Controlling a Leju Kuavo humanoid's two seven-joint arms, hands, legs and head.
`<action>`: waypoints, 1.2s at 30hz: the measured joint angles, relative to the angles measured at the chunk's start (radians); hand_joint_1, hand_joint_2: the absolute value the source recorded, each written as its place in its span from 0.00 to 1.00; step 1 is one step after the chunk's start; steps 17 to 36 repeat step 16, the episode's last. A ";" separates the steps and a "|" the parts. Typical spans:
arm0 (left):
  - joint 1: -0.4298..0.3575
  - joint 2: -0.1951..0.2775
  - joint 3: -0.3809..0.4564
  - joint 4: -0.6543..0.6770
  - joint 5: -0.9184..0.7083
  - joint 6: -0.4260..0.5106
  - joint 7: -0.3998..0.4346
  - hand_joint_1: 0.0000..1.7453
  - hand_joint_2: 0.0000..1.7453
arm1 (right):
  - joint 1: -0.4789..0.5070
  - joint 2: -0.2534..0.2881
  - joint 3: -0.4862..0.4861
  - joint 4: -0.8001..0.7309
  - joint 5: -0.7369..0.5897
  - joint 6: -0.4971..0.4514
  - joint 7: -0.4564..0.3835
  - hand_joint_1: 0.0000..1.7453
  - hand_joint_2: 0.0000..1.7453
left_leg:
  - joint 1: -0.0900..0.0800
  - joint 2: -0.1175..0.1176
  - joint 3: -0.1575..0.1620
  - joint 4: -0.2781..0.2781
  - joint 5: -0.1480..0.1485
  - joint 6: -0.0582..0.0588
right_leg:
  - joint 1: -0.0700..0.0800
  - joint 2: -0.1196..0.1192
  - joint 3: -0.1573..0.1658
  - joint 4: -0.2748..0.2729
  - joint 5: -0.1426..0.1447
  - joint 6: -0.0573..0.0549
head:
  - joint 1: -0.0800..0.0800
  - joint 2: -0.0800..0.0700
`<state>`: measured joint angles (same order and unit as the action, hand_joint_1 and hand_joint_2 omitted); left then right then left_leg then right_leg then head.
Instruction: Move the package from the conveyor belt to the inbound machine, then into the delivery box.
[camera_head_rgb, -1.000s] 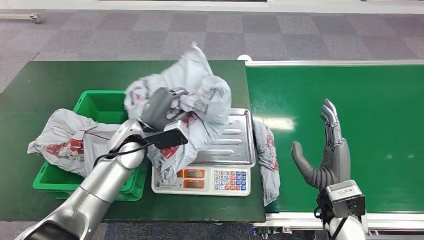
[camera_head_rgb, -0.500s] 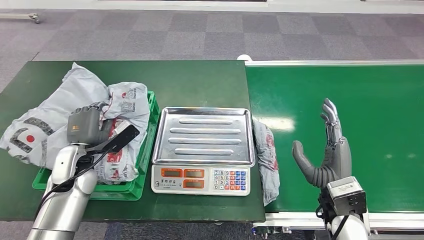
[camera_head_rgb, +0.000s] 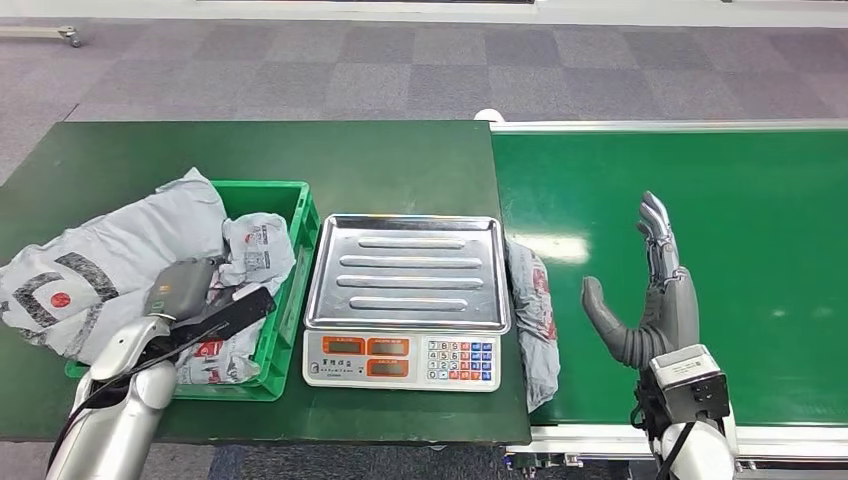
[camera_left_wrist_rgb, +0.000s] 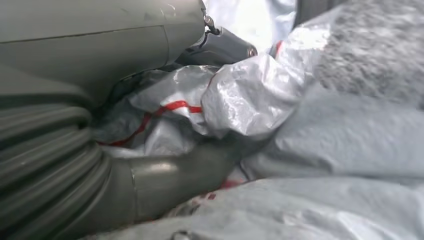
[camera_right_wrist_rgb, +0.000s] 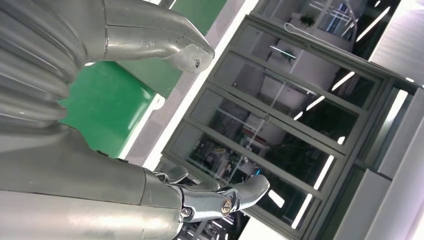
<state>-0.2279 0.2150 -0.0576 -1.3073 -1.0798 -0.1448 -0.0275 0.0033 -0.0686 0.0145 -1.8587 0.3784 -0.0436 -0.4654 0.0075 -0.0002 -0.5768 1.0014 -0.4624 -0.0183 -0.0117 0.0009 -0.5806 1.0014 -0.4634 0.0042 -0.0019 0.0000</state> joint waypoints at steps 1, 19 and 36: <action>0.001 -0.001 0.000 0.004 0.020 -0.002 -0.004 0.00 1.00 | 0.000 0.000 0.000 0.002 0.000 -0.002 0.000 0.00 1.00 | 0.000 0.000 0.000 0.000 0.000 0.000 | 0.000 -0.001 0.000 0.000 0.000 0.000 | 0.000 0.000; 0.068 -0.115 0.019 -0.237 0.509 0.369 -0.299 0.00 1.00 | 0.030 0.000 -0.029 0.019 -0.099 0.034 0.001 0.00 1.00 | 0.000 -0.001 -0.001 0.000 -0.001 0.001 | -0.001 -0.001 0.000 0.000 0.000 0.000 | 0.000 0.000; 0.068 -0.115 0.019 -0.237 0.509 0.369 -0.299 0.00 1.00 | 0.030 0.000 -0.029 0.019 -0.099 0.034 0.001 0.00 1.00 | 0.000 -0.001 -0.001 0.000 -0.001 0.001 | -0.001 -0.001 0.000 0.000 0.000 0.000 | 0.000 0.000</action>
